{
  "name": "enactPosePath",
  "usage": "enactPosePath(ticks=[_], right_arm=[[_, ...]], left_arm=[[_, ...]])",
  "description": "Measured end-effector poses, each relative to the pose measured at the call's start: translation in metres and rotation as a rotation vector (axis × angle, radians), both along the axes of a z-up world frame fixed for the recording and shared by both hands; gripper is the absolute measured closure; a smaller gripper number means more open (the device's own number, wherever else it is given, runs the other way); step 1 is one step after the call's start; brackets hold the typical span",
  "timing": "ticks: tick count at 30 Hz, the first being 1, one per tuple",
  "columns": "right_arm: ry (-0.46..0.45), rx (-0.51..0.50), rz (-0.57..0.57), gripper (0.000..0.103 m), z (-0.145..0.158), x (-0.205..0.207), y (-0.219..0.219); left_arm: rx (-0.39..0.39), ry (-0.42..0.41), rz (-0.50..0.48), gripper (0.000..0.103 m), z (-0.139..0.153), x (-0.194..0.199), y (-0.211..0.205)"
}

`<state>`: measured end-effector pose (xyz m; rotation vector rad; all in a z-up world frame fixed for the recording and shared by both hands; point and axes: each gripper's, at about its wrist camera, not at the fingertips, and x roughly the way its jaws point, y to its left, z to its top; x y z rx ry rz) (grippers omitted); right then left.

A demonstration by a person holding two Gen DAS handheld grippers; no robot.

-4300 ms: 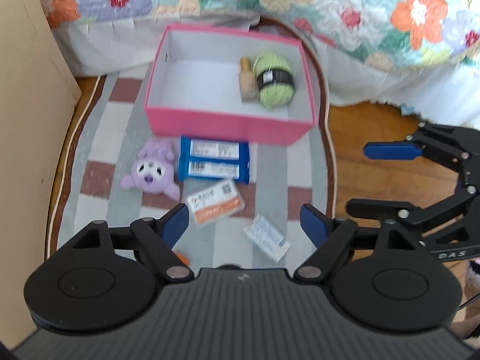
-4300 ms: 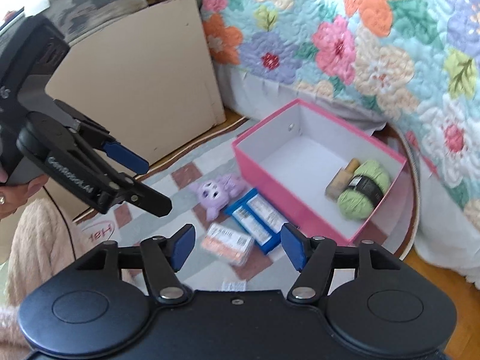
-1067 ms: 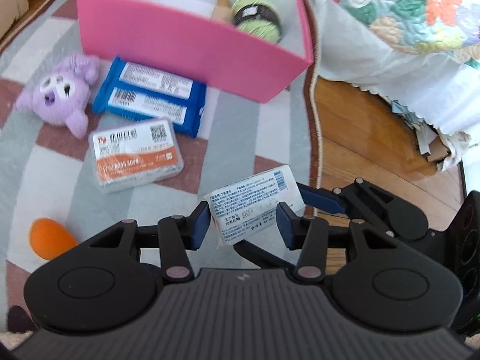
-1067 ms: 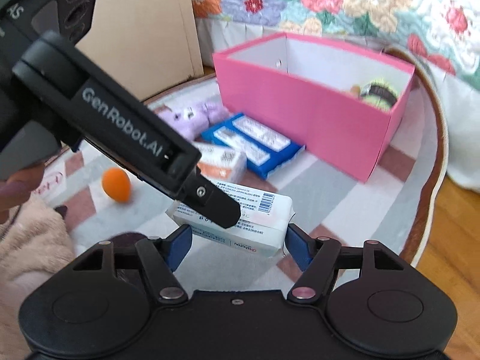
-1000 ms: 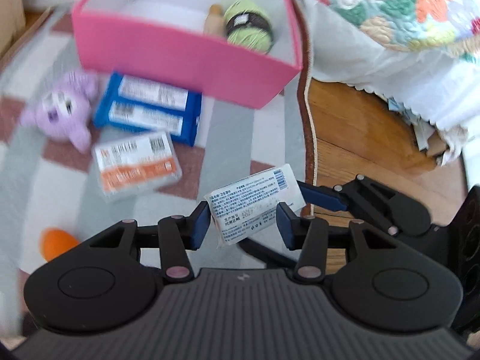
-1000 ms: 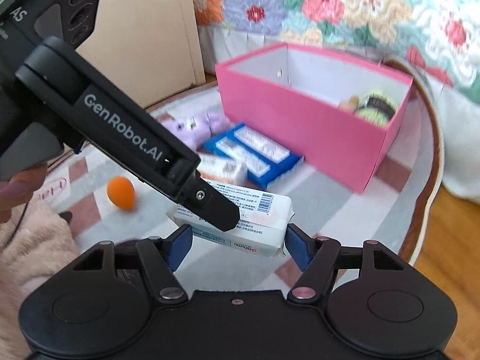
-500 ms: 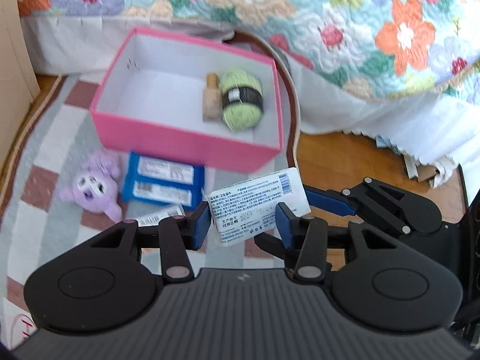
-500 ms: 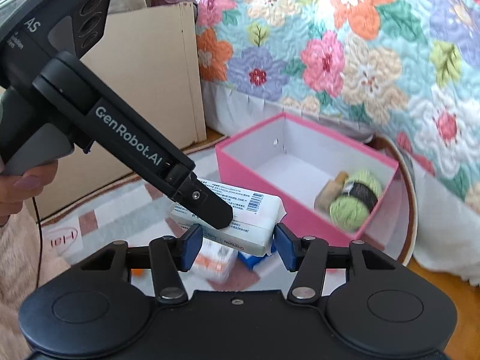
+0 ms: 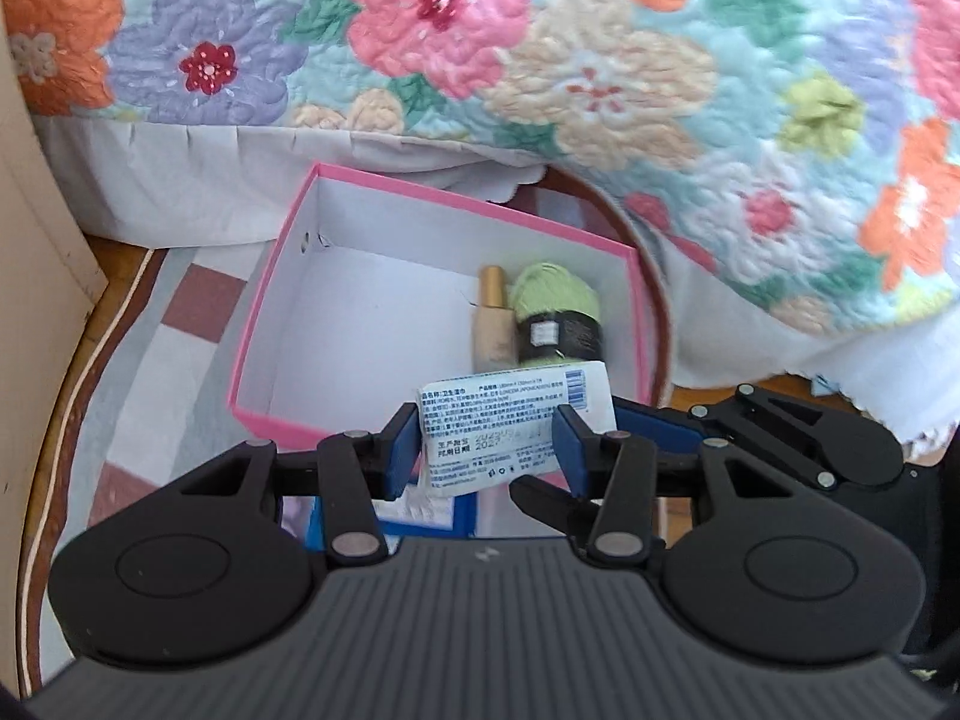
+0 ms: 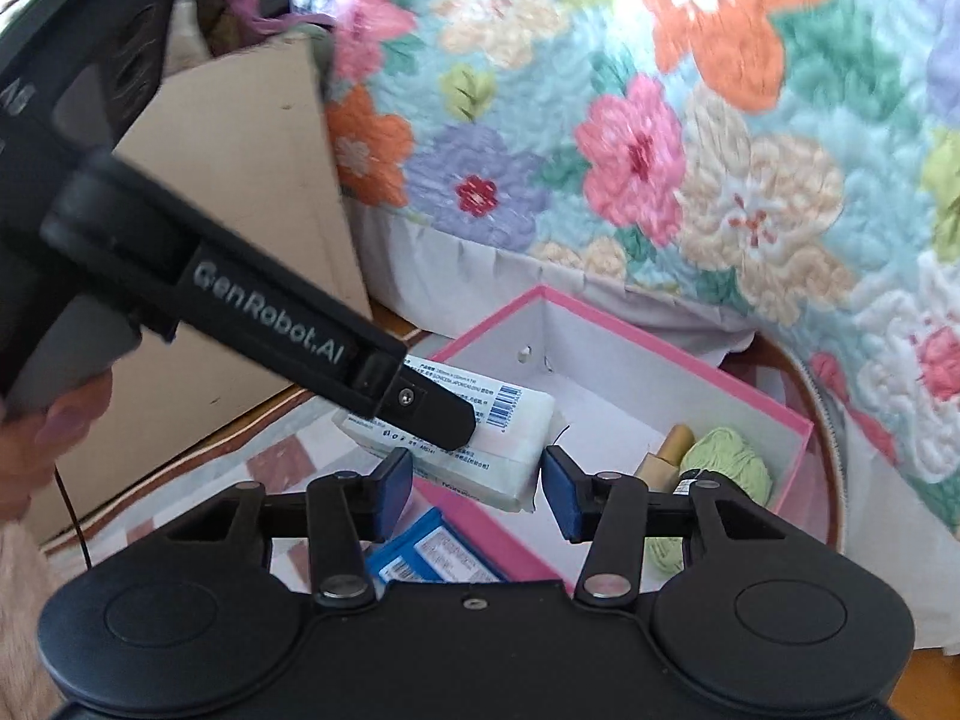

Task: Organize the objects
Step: 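Carry the medicine box into the pink box and open the left gripper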

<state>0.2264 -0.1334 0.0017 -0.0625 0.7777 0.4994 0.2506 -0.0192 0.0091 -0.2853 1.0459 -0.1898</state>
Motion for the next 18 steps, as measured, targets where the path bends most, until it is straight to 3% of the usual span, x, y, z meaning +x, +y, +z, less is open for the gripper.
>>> enactPosePath(ticks=[7,11,18], right_arm=[[0.195,0.021,-0.124,0.050,-0.053,0.072,-0.001],[0.256,0.004,-0.169,0.050,-0.083,0.105,0.005],[0.349,-0.011,-0.220,0.050,-0.123,0.137,0.008]], left_arm=[[0.030,0.055,0.034,0.057,-0.057,0.067,-0.005],[0.039,0.069,0.039,0.057,-0.088,0.097,-0.004],[-0.034,0.127,0.077,0.058,-0.136,0.124,0.011]])
